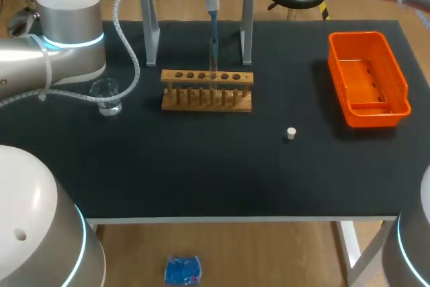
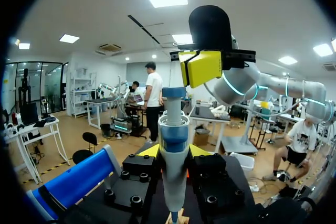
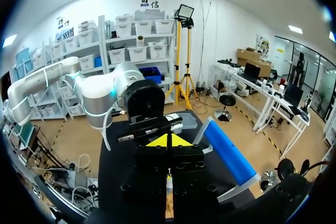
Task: Invert the test tube, pick up the pipette, mount the tip to pipette, aspirate from beaker and dispense into the tube, eject the tip, return the pipette, and cap with the stopper.
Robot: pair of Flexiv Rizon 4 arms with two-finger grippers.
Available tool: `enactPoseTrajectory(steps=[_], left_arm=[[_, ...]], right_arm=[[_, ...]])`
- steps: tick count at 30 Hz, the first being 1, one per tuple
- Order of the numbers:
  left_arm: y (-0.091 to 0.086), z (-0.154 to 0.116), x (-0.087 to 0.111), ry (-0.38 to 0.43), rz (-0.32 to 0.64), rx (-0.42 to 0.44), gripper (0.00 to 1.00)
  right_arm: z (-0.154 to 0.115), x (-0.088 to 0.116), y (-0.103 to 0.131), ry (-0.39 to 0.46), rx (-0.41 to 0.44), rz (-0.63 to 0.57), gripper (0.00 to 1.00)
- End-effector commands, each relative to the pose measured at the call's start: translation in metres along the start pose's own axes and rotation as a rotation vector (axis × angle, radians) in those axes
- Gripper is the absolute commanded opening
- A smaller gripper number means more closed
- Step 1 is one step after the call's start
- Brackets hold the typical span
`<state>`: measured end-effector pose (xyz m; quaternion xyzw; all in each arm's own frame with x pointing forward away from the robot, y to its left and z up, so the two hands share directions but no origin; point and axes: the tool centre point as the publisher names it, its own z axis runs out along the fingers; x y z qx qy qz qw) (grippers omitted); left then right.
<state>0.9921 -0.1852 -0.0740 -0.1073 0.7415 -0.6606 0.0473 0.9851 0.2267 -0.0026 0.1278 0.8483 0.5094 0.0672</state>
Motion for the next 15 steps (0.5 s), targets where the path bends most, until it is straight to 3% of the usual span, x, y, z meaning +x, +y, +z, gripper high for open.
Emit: enactPoseTrajectory(steps=[1, 15], left_arm=[[-0.0006, 0.0001, 0.0004, -0.001, 0.000, -0.001, 0.00], [-0.0006, 0.0001, 0.0004, -0.001, 0.000, -0.001, 0.00]], right_arm=[[0.0003, -0.0018, 0.0035, -0.002, 0.004, -0.001, 0.00], [0.0079, -0.0092, 0.0102, -0.005, 0.005, -0.009, 0.00]])
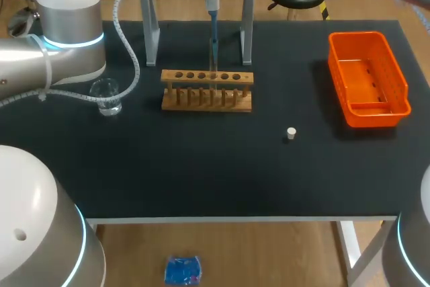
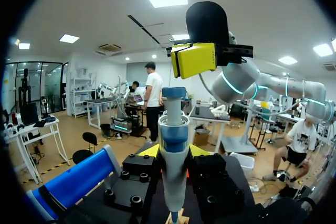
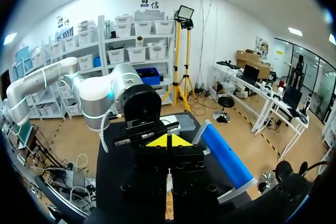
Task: Invert the test tube, pick up the pipette, mount the tip to pipette, aspirate from beaker and dispense into the tube, eject the tip, return the pipette, and cap with the stopper.
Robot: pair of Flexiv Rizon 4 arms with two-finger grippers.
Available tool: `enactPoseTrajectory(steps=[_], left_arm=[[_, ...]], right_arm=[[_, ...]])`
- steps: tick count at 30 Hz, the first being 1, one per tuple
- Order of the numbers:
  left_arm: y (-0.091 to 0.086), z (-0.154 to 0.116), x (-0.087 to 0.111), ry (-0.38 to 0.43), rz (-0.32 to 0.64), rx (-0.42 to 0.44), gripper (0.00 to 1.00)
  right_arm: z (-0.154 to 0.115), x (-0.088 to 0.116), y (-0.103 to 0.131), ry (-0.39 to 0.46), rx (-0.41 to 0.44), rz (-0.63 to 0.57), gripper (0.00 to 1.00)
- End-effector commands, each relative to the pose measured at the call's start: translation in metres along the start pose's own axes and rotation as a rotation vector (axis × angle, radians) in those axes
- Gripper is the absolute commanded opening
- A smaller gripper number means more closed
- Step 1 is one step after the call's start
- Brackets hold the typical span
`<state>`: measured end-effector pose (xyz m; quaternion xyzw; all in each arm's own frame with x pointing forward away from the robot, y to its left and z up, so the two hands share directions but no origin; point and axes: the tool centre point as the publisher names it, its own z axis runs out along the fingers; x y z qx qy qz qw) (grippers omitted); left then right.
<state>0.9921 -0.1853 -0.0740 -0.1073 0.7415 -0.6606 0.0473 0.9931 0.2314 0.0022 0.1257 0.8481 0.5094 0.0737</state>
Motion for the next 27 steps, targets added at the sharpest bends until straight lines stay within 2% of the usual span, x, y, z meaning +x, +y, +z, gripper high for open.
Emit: enactPoseTrajectory(steps=[1, 27], left_arm=[[-0.001, 0.000, 0.000, -0.001, 0.000, -0.001, 0.00], [-0.001, 0.000, 0.000, -0.001, 0.000, -0.001, 0.00]], right_arm=[[0.005, -0.003, 0.002, 0.004, 0.008, 0.001, 0.00], [0.010, -0.007, -0.013, 0.011, 0.028, 0.020, 0.00]])
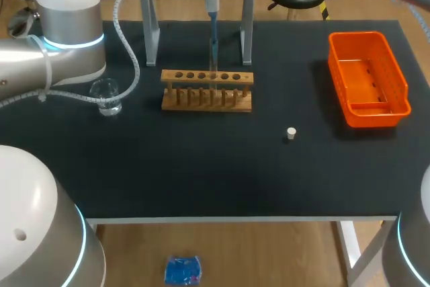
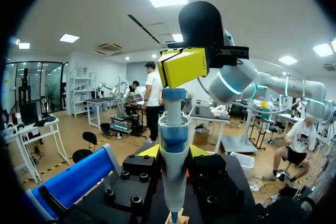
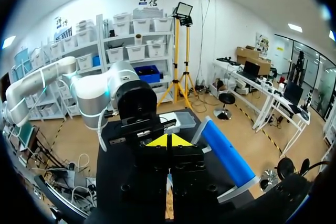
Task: Invert the test tube, pick up the pipette, mount the tip to pipette, aspirate from beaker and dispense into the tube, eject the tip, return the pipette, and cap with the stopper.
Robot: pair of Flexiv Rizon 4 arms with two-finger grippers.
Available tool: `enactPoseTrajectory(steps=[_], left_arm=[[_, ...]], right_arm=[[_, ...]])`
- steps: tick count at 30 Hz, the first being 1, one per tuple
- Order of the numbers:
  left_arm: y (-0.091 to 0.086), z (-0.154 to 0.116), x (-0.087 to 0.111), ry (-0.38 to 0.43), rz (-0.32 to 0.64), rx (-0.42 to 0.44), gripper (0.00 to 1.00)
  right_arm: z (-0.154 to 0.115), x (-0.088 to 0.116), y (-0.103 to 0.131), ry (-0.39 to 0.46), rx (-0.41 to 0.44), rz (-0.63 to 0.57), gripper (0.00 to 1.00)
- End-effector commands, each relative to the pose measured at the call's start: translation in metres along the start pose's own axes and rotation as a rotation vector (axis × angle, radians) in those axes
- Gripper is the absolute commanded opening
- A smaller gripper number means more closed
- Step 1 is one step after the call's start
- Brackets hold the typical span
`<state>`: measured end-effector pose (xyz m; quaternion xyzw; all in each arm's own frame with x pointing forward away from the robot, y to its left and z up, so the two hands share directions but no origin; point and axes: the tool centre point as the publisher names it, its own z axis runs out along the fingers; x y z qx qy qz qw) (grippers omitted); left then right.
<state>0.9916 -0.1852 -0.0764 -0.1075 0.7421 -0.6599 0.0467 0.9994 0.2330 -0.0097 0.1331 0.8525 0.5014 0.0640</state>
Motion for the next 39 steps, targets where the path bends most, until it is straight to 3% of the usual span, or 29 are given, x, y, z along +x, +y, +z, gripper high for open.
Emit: enactPoseTrajectory(steps=[1, 39], left_arm=[[-0.003, 0.000, 0.000, -0.001, 0.001, 0.001, 0.00], [-0.003, 0.000, 0.000, -0.001, 0.001, 0.001, 0.00]], right_arm=[[0.002, -0.001, -0.004, 0.003, 0.007, 0.001, 0.00], [0.012, 0.004, -0.021, 0.018, 0.039, 0.021, 0.00]])
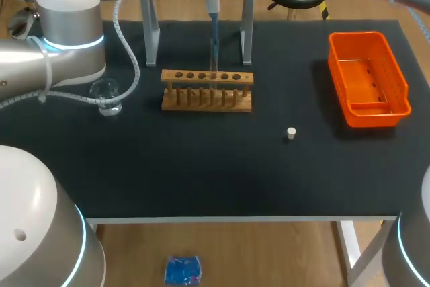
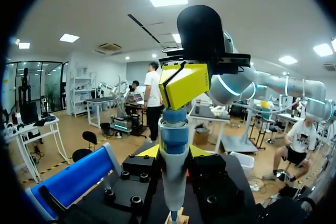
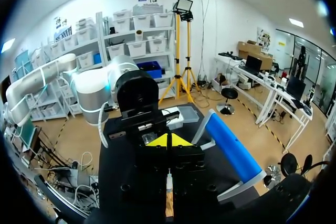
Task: Invert the test tube, pick up the pipette, mount the tip to pipette, aspirate from beaker and dispense into the tube, eject the tip, return the pipette, and cap with the stopper.
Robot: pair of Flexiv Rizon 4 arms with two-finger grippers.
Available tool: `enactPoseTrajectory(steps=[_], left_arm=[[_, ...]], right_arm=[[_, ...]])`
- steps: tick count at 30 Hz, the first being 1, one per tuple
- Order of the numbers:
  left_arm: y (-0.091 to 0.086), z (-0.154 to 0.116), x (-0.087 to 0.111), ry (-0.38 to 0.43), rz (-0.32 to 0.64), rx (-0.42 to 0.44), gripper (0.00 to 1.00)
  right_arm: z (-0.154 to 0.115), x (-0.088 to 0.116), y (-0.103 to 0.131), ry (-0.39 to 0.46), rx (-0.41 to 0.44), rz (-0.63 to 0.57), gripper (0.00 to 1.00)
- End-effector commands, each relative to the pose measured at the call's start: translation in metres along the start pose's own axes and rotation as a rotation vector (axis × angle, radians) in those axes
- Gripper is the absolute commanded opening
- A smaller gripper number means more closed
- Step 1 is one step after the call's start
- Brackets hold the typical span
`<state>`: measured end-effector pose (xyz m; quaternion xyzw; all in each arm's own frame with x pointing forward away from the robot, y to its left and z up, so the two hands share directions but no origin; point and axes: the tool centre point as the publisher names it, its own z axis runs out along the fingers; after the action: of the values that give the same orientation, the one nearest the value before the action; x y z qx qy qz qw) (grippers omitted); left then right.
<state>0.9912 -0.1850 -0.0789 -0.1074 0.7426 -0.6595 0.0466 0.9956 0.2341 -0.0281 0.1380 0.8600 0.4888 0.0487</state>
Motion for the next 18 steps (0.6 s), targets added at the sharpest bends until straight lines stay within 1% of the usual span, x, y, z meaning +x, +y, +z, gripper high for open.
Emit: enactPoseTrajectory(steps=[1, 5, 8, 9, 11, 12, 13, 15, 16, 17, 18], left_arm=[[-0.006, 0.000, 0.000, -0.001, 0.001, 0.002, 0.00], [-0.006, 0.000, 0.000, -0.001, 0.001, 0.002, 0.00], [-0.006, 0.000, 0.000, -0.001, 0.001, 0.002, 0.00], [-0.006, 0.000, 0.000, -0.001, 0.001, 0.002, 0.00], [-0.006, 0.000, 0.000, -0.001, 0.001, 0.002, 0.00], [-0.006, 0.000, 0.000, -0.001, 0.001, 0.002, 0.00], [-0.006, 0.000, 0.000, -0.001, 0.001, 0.002, 0.00], [-0.006, 0.000, 0.000, -0.001, 0.001, 0.002, 0.00], [-0.006, 0.000, 0.000, -0.001, 0.001, 0.002, 0.00], [-0.006, 0.000, 0.000, -0.001, 0.001, 0.002, 0.00], [-0.006, 0.000, 0.000, -0.001, 0.001, 0.002, 0.00]], right_arm=[[0.003, 0.000, -0.004, -0.001, 0.005, 0.001, 0.00], [0.000, 0.001, -0.002, -0.003, 0.001, -0.001, 0.00], [-0.006, 0.002, 0.005, -0.004, -0.021, -0.009, 0.00], [-0.008, 0.003, 0.007, -0.003, -0.028, -0.016, 0.04], [-0.014, 0.004, 0.011, -0.006, -0.040, -0.021, 0.17], [-0.017, 0.006, 0.013, -0.008, -0.044, -0.025, 0.28], [-0.020, 0.007, 0.015, -0.009, -0.051, -0.030, 0.44], [-0.027, 0.009, 0.018, -0.014, -0.061, -0.039, 0.51], [-0.031, 0.010, 0.019, -0.018, -0.066, -0.041, 0.68], [-0.036, 0.011, 0.019, -0.021, -0.072, -0.043, 0.88], [-0.040, 0.013, 0.019, -0.024, -0.078, -0.046, 1.00]])
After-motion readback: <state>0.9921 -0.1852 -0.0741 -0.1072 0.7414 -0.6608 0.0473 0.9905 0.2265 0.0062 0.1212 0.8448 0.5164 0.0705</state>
